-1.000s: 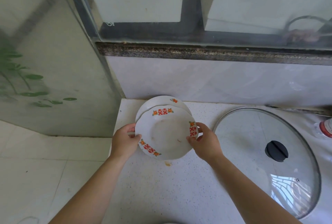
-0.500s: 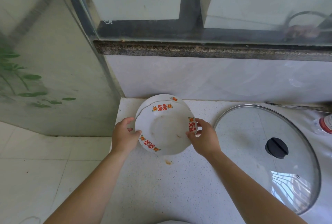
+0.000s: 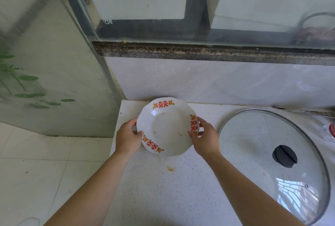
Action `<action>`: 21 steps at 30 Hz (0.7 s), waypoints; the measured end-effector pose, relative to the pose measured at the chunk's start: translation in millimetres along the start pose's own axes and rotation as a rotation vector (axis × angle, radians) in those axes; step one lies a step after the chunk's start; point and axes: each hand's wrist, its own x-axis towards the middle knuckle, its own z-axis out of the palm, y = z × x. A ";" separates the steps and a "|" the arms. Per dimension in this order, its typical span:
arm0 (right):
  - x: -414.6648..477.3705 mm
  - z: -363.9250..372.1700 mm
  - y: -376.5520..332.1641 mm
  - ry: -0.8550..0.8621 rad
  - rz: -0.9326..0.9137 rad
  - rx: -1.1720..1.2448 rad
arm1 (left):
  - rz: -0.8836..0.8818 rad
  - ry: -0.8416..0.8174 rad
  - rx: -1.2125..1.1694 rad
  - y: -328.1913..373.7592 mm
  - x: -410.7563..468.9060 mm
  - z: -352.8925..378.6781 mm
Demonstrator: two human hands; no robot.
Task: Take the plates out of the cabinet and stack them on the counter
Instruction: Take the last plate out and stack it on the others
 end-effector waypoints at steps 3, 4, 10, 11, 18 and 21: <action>4.4 1.4 -0.1 0.007 0.005 0.007 | 0.002 0.019 0.027 0.4 3.5 1.5; 5.2 1.6 -0.3 0.011 0.009 0.011 | 0.002 0.023 0.032 0.7 4.5 1.8; 5.9 2.3 0.4 0.020 0.018 0.032 | -0.016 0.022 0.042 2.7 5.7 1.3; 6.1 2.6 0.2 0.021 0.018 0.036 | -0.016 0.021 0.048 3.4 5.6 1.1; 8.9 -4.9 -3.0 0.031 0.038 0.064 | -0.045 -0.027 0.022 0.1 -4.7 4.3; 8.5 -7.2 -5.0 0.052 0.046 0.036 | -0.046 -0.061 -0.008 -2.8 -12.5 5.3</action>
